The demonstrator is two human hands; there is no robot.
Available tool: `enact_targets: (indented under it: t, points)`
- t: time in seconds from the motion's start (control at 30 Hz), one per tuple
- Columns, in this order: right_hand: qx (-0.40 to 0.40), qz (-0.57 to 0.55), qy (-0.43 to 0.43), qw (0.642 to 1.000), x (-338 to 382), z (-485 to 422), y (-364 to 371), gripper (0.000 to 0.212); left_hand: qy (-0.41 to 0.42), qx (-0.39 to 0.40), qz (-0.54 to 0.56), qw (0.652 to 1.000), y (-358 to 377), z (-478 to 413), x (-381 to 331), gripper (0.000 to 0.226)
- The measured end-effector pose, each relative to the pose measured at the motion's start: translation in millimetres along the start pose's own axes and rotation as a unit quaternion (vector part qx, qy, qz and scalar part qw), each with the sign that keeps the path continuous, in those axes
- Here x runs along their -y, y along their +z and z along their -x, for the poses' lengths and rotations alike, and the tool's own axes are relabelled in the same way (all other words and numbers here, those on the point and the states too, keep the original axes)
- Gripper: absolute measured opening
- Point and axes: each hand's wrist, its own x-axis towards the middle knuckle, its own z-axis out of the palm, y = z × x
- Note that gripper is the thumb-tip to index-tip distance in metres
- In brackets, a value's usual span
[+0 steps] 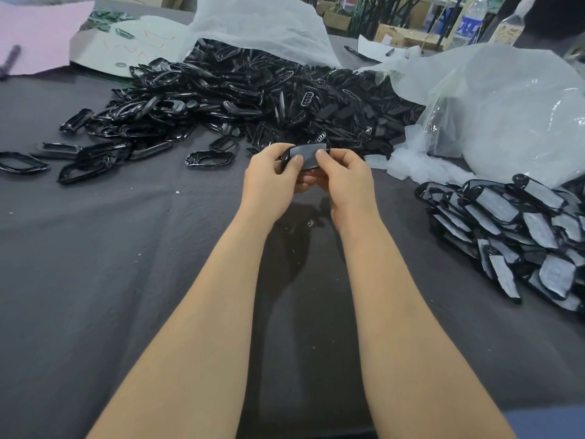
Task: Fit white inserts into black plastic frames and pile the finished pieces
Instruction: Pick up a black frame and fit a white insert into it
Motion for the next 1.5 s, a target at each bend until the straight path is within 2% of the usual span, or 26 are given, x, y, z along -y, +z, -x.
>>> enact_targets:
  t: [0.17,0.23,0.37,0.53,0.8,0.97,1.17,1.5]
  points:
    - [0.027,-0.043,0.034,0.998,0.2,-0.1,-0.4,0.007,-0.009,-0.019,0.021,1.0,-1.0,0.0,-1.5,0.015]
    - [0.043,-0.01,0.022,0.999,-0.1,0.4,-0.8,0.01,-0.016,-0.03,0.031,0.999,-1.7,-0.6,-1.0,0.014]
    - [0.034,0.134,-0.053,0.989,-1.1,2.3,-0.7,0.015,-0.019,-0.033,0.017,0.999,-0.9,-1.1,1.0,0.013]
    - [0.014,0.176,-0.08,0.981,-2.1,3.1,0.1,0.019,-0.004,-0.019,0.015,1.0,-0.5,0.7,0.0,0.012]
    - [0.052,0.142,-0.075,0.986,0.5,5.3,-1.4,0.021,-0.011,-0.026,0.018,0.999,-1.9,-2.0,2.0,0.02]
    - [0.047,0.111,-0.05,0.991,2.2,5.9,-2.2,0.026,-0.015,-0.02,0.041,0.999,-1.9,-1.8,1.6,0.023]
    - [0.016,0.041,-0.025,0.999,5.1,5.0,-2.1,0.01,-0.012,-0.006,0.037,0.999,-1.6,-1.3,1.4,0.02]
    - [0.002,0.037,-0.009,0.999,1.0,1.5,0.3,0.018,-0.014,0.017,0.039,0.999,-0.2,0.0,1.0,0.019]
